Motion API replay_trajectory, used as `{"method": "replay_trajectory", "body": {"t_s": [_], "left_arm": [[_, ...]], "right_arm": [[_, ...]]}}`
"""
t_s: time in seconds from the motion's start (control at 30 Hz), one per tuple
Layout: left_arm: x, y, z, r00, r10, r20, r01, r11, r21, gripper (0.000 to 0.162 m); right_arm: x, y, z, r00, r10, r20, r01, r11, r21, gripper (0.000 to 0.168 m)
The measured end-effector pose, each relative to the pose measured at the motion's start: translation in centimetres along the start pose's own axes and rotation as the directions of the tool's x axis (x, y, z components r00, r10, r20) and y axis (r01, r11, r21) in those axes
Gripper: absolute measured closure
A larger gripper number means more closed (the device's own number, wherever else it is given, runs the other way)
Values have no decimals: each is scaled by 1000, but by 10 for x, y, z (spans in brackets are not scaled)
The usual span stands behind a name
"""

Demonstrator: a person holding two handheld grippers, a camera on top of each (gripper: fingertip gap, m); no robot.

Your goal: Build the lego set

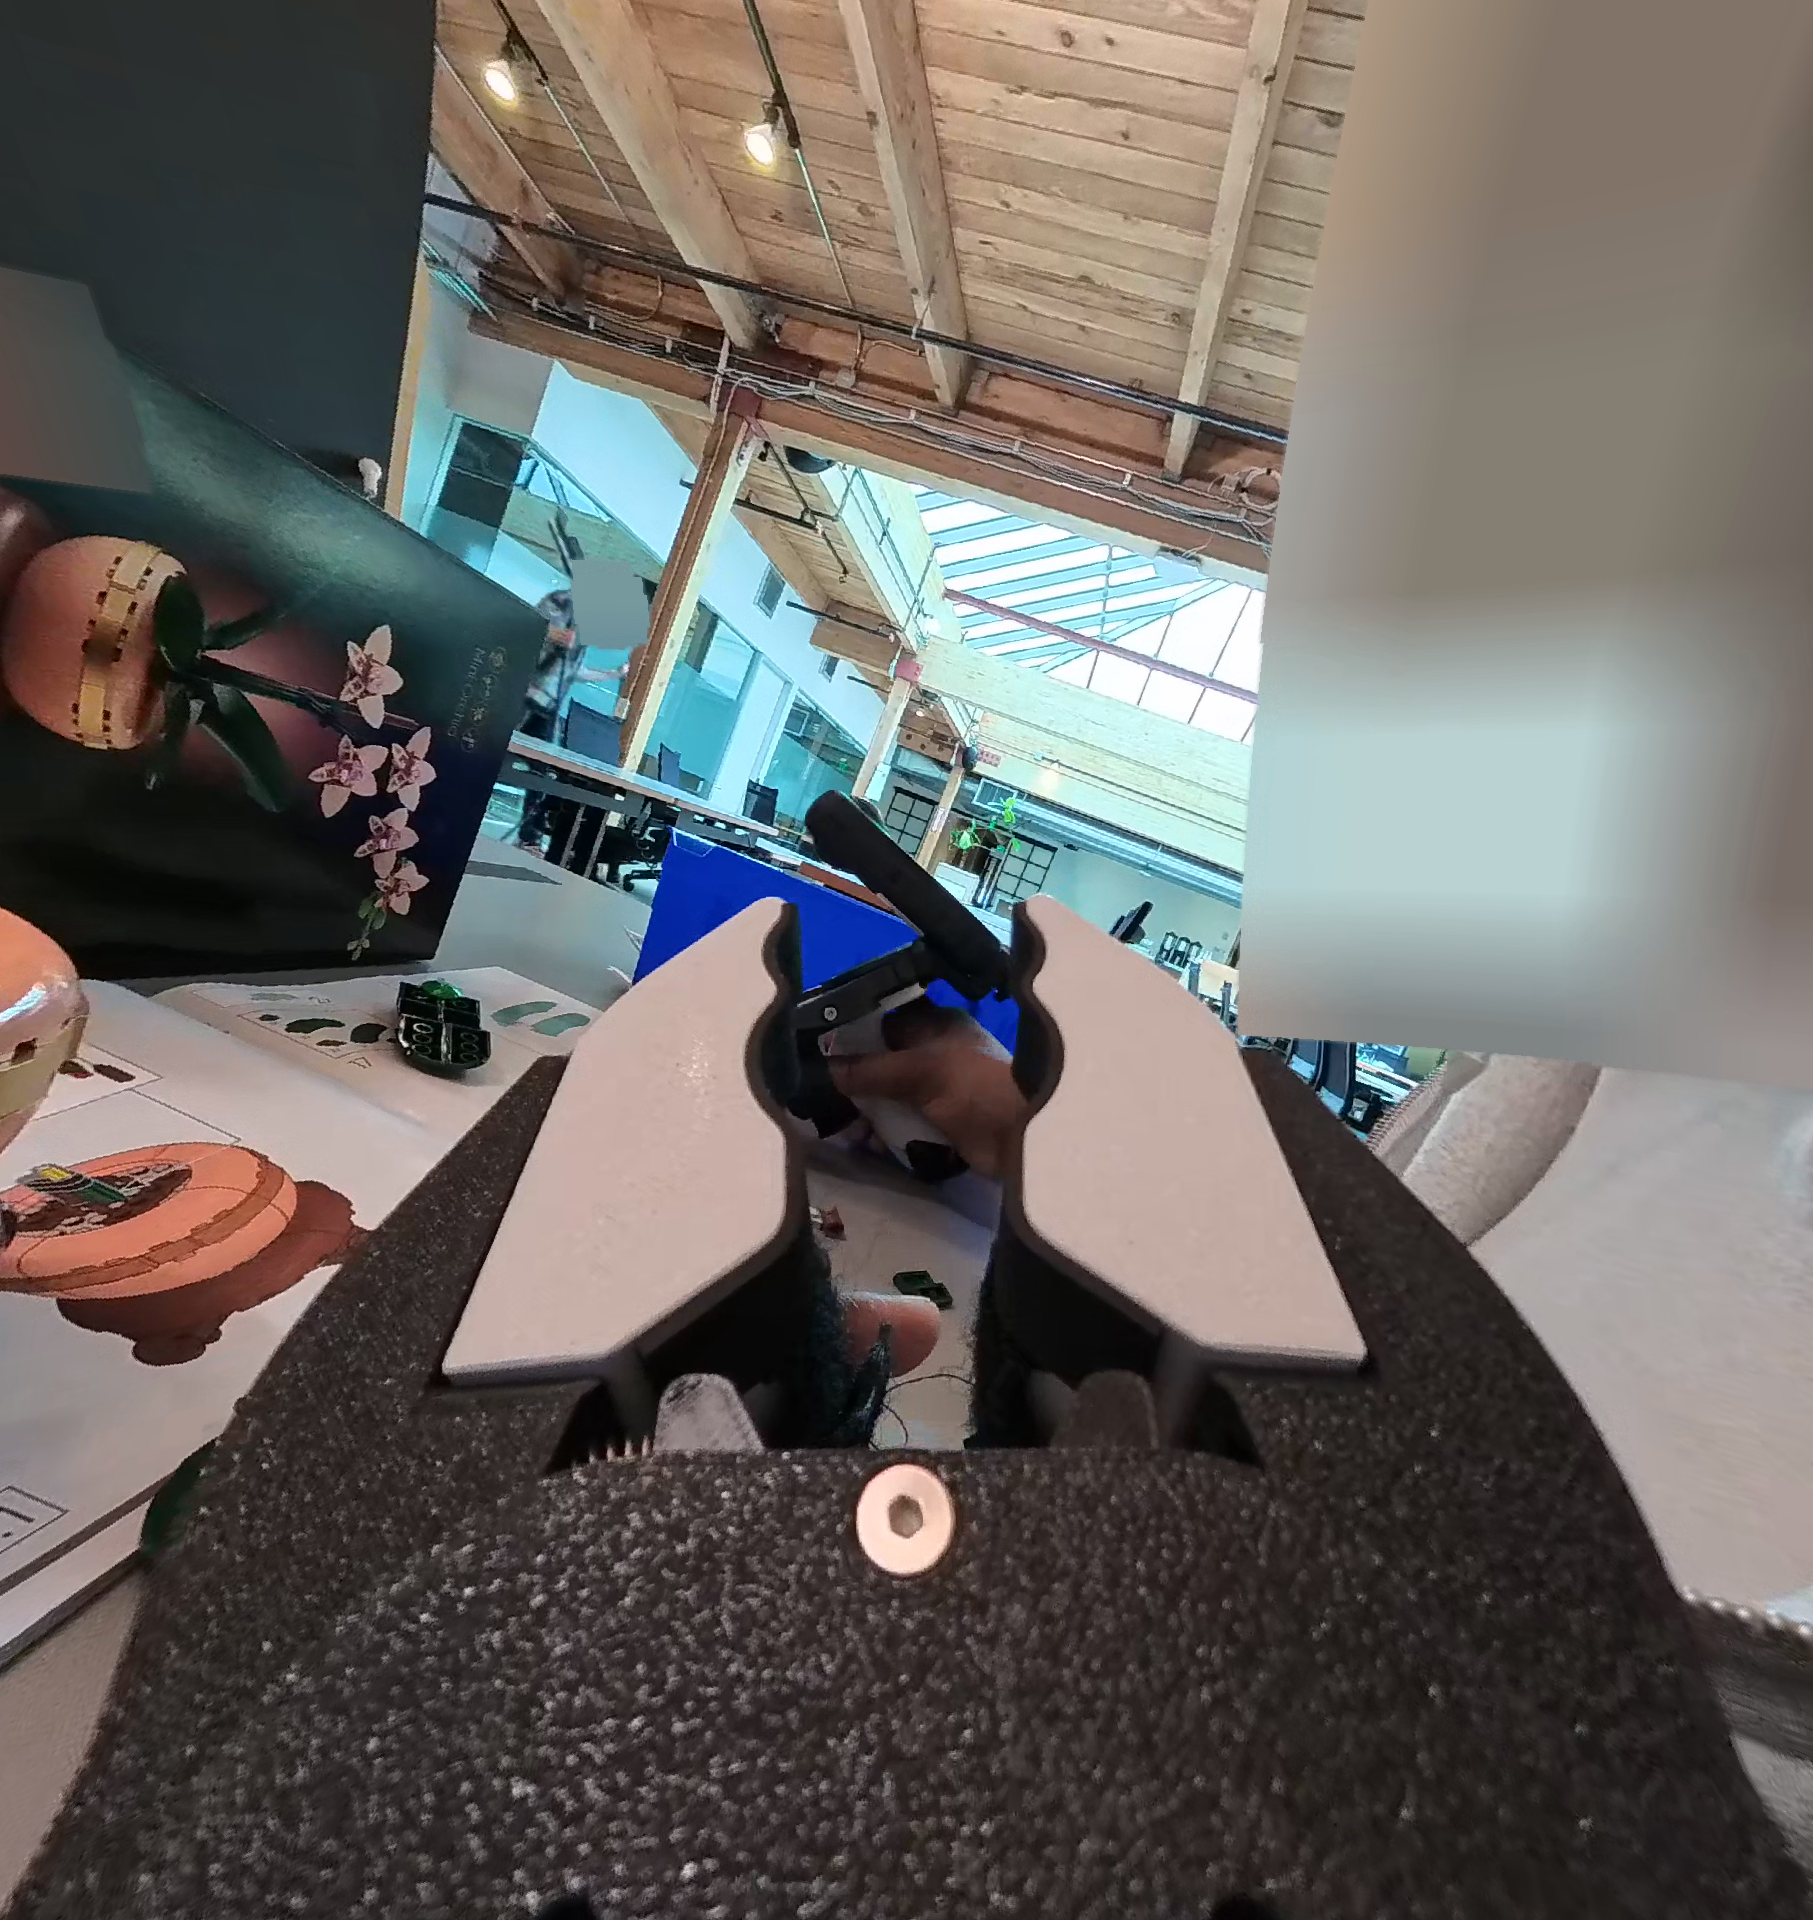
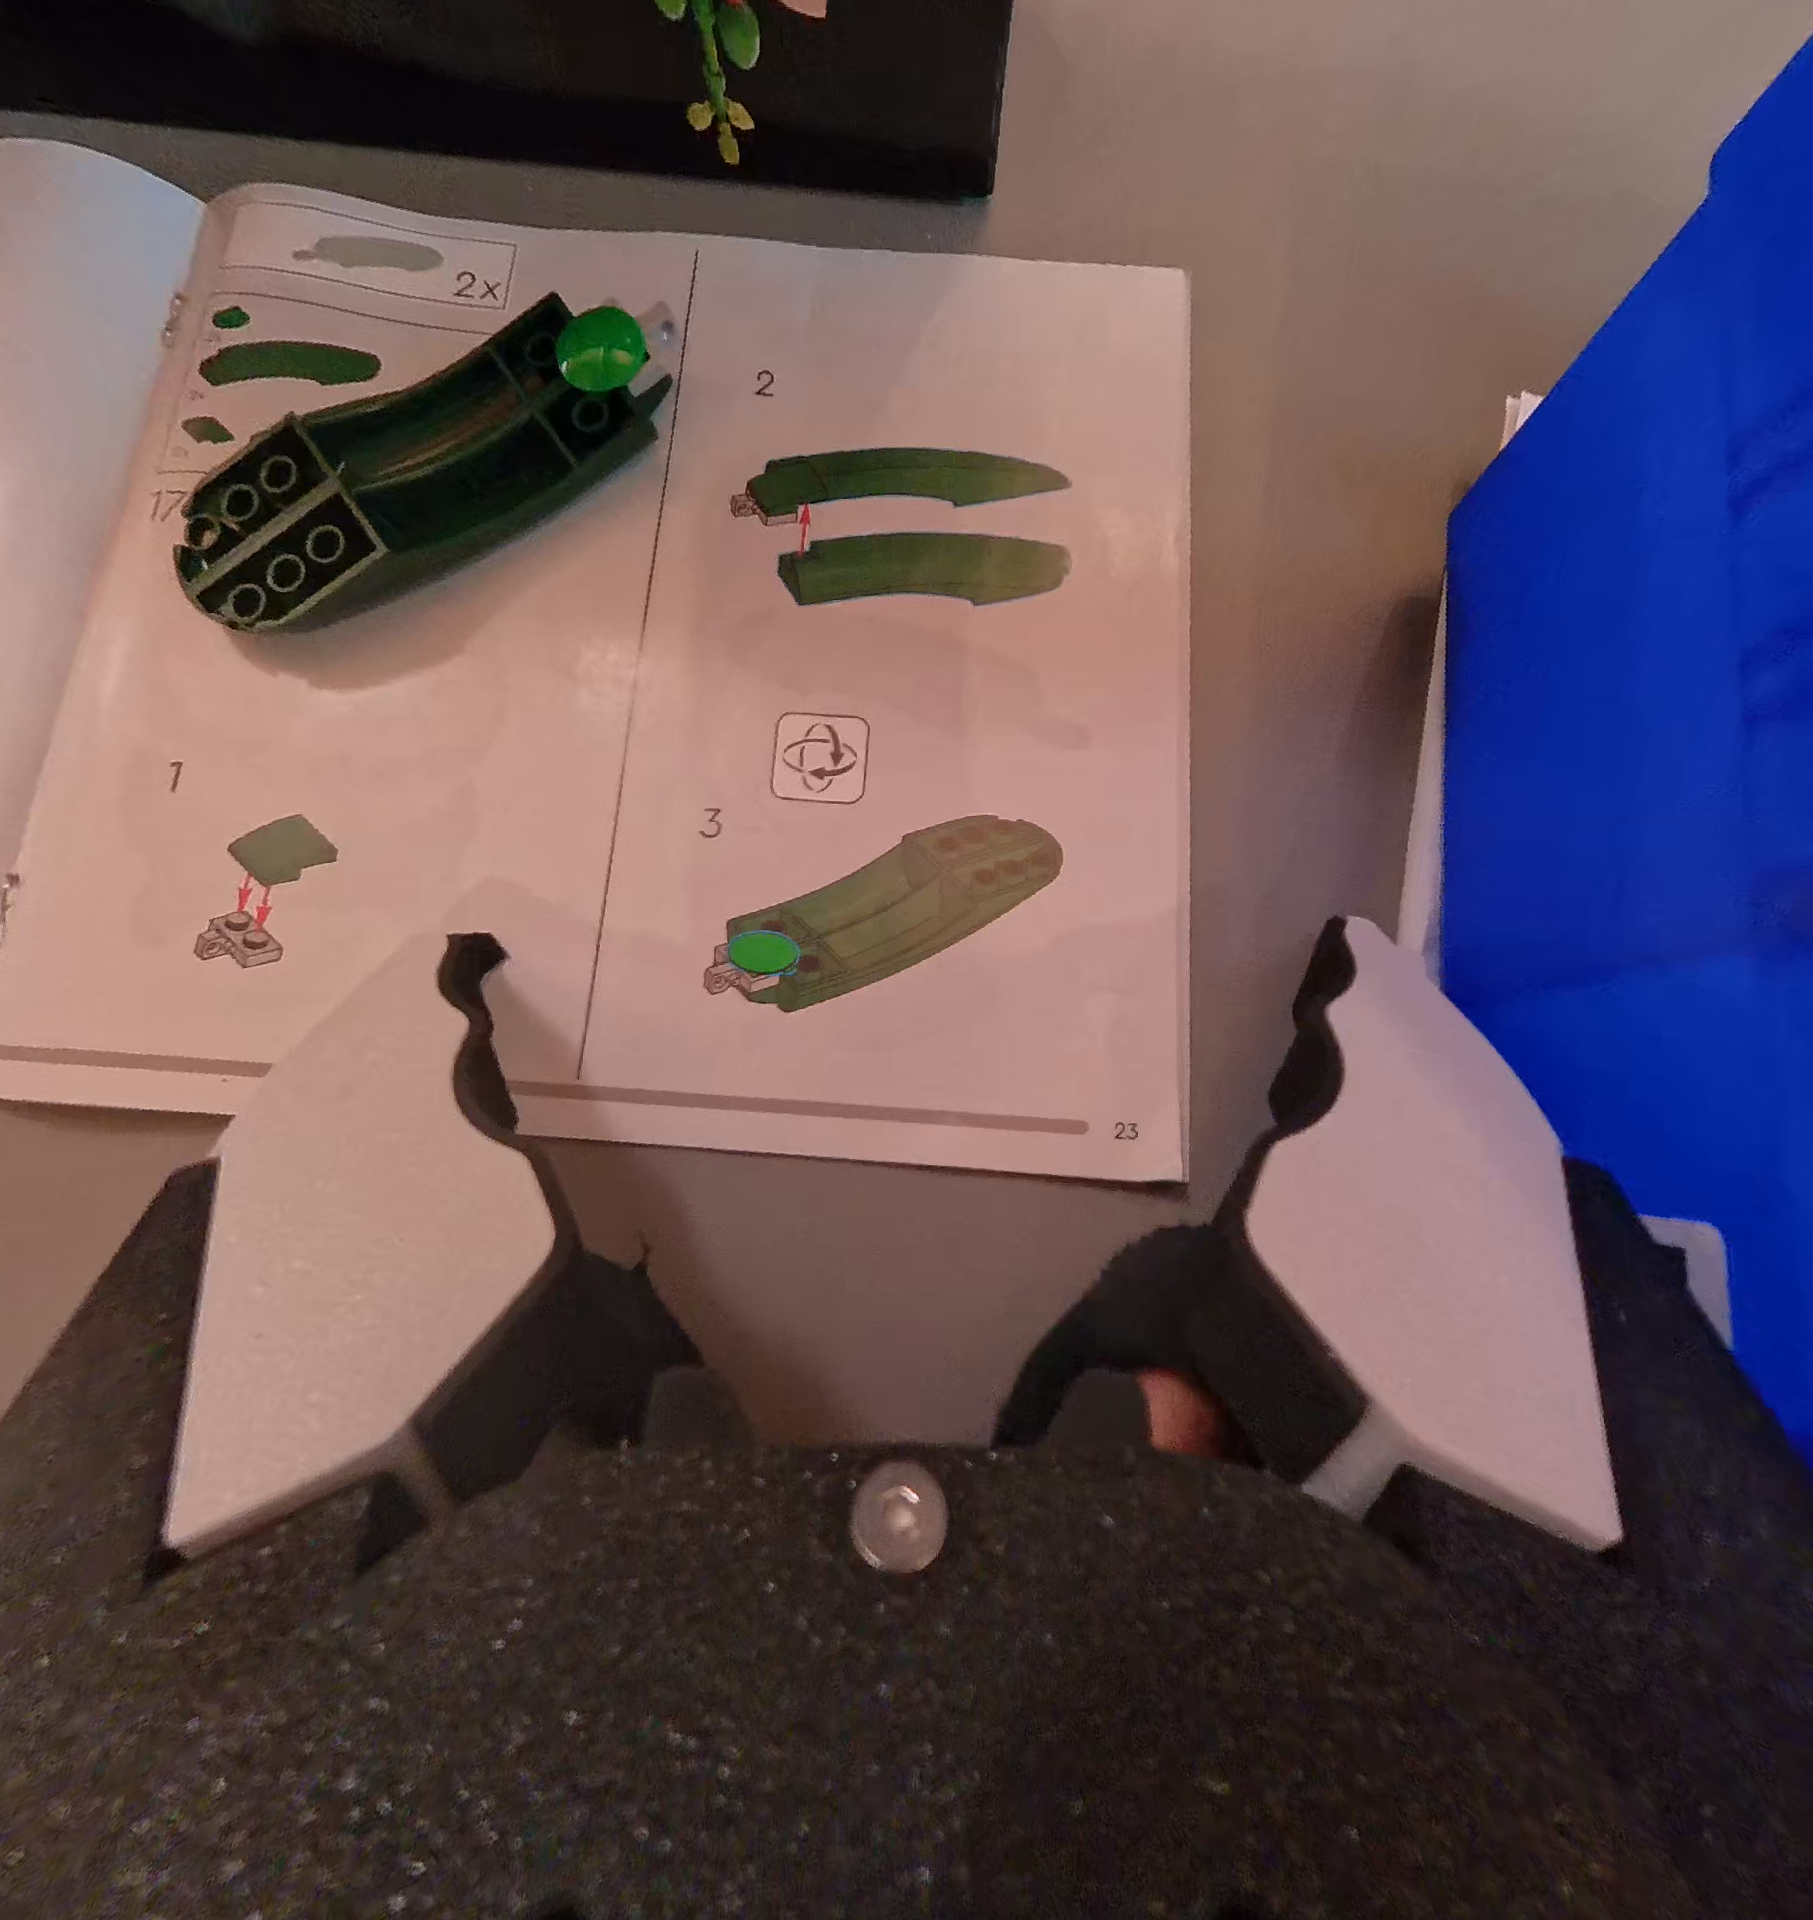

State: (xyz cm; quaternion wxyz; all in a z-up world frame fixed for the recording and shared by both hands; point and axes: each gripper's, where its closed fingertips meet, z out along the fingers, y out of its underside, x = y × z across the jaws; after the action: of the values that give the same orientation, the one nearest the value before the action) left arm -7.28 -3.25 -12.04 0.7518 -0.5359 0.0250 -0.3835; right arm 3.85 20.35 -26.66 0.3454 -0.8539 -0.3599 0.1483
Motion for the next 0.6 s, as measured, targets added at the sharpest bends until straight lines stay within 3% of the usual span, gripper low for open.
{"method": "replay_trajectory", "body": {"t_s": [0.23, 0.6], "left_arm": [[1, 4, 4, 999, 31, 14, -31, 999, -22, 125], [0, 1, 1, 999, -33, -5, 33, 999, 7, 125]], "right_arm": [[2, 4, -4, 1000, 23, -17, -24, 1000, -5, 23], [2, 3, -2, 1000, 13, -5, -13, 1000, -7, 22]]}}
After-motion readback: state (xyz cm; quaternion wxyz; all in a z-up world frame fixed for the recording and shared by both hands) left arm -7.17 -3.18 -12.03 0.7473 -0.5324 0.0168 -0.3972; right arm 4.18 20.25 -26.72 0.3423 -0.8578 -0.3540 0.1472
